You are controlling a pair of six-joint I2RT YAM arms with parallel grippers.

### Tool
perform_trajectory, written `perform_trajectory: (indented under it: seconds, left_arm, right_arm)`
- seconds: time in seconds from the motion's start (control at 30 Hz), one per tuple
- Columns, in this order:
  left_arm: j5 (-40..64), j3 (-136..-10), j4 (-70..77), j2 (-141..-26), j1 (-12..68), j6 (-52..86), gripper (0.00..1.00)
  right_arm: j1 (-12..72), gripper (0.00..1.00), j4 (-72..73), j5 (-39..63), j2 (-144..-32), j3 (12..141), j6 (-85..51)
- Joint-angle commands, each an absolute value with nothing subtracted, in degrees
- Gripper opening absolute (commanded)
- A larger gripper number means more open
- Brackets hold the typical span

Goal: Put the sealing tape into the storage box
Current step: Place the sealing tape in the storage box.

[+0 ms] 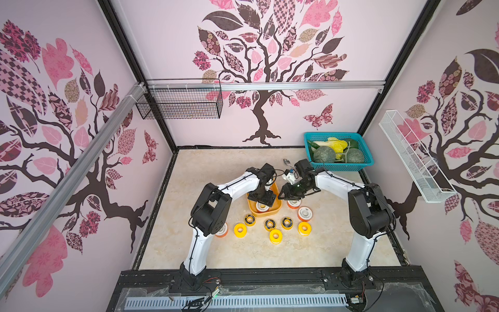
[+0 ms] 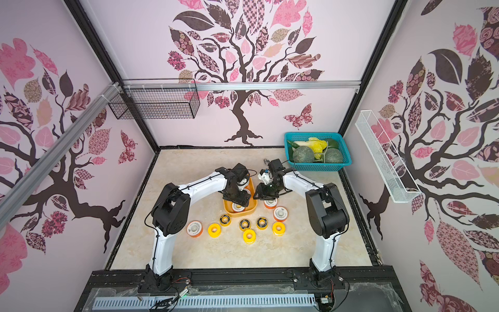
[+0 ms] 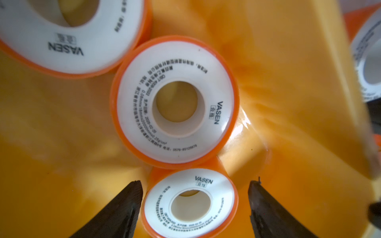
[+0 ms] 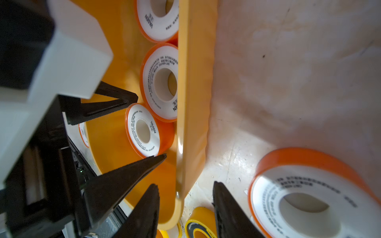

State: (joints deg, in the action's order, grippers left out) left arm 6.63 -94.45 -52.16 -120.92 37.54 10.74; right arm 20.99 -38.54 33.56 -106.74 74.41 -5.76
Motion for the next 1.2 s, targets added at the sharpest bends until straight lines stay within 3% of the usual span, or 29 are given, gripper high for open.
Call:
perform_trajectory:
  seconds: [0.0,0.2,0.53,0.6,0.7,0.8,1.1,1.17]
  left_arm:
    - [6.52,-93.52,-50.58,-119.41,37.79,11.22,0.9]
    - [4.48,-92.75,-50.26,-116.16,37.73,11.74,0.95]
    - [1.52,-89.91,-49.9,-110.97,36.83,11.92,0.93]
    - [1.59,-89.54,-50.84,-111.09,36.74,11.13,0.8]
    - [3.45,-89.06,-51.92,-111.91,36.82,10.3,0.47]
    - [5.4,-88.2,-51.43,-112.64,36.86,10.45,0.28]
    - [7.48,-90.21,-53.23,-116.93,36.83,10.32,0.02]
    - [7.66,-90.26,-53.76,-117.65,36.83,10.34,0.0]
  right_arm:
    - [21.1,0.47,-39.83,32.92,-106.69,76.24,-5.17]
    - [21.12,0.47,-40.08,32.35,-106.67,76.46,-4.92]
    - [21.12,0.47,-40.45,31.88,-106.52,76.23,-4.72]
    - [21.22,0.47,-40.47,31.82,-106.43,76.24,-4.75]
    - [21.1,0.47,-40.34,31.64,-106.44,76.24,-4.73]
    - [21.17,0.47,-40.21,31.64,-106.48,76.2,-4.82]
    - [21.14,0.47,-40.17,32.08,-106.79,76.2,-4.67]
    - [21.12,0.47,-40.24,32.11,-106.8,76.19,-4.75]
